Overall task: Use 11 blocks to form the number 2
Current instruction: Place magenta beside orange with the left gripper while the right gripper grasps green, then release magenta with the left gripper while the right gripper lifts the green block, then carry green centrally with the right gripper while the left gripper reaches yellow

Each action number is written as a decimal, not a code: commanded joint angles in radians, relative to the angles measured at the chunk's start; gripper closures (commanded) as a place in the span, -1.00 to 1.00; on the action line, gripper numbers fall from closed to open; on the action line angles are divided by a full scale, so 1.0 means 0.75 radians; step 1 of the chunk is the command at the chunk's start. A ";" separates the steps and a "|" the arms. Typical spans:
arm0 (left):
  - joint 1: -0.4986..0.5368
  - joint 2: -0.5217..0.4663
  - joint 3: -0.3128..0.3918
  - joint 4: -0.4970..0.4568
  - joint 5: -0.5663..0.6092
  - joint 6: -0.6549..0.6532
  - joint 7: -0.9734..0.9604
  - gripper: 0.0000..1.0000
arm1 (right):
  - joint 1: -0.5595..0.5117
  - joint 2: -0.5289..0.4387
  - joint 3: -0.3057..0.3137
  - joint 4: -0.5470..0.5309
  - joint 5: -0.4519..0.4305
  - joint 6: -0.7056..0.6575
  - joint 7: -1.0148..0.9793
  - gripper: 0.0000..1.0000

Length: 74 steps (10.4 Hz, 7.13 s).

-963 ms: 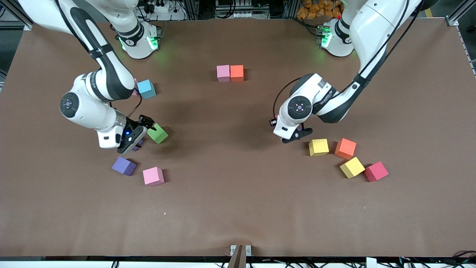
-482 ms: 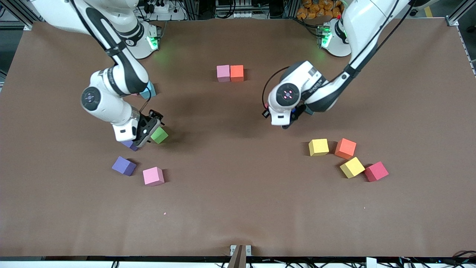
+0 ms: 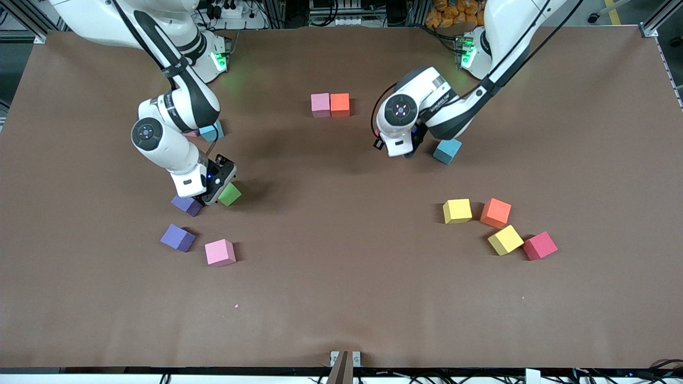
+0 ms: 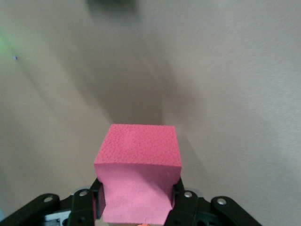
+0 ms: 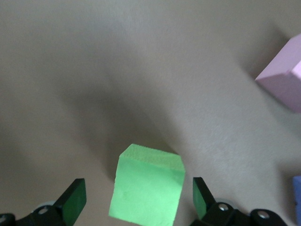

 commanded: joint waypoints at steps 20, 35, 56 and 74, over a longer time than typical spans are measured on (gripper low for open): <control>-0.123 -0.014 -0.146 -0.373 -0.119 0.718 -0.779 0.16 | 0.002 -0.072 -0.061 -0.014 -0.070 0.124 0.075 0.46; -0.148 0.021 -0.142 -0.354 -0.119 0.739 -0.822 0.16 | 0.108 -0.216 0.023 0.166 -0.039 -0.250 0.346 0.46; -0.160 -0.020 -0.142 -0.305 -0.111 0.696 -0.875 -1.00 | 0.341 -0.185 0.025 0.209 -0.037 -0.252 0.976 0.46; 0.450 0.009 -0.108 0.247 0.173 0.038 0.090 -1.00 | 0.928 0.277 -0.050 0.638 -0.190 -0.230 2.138 0.46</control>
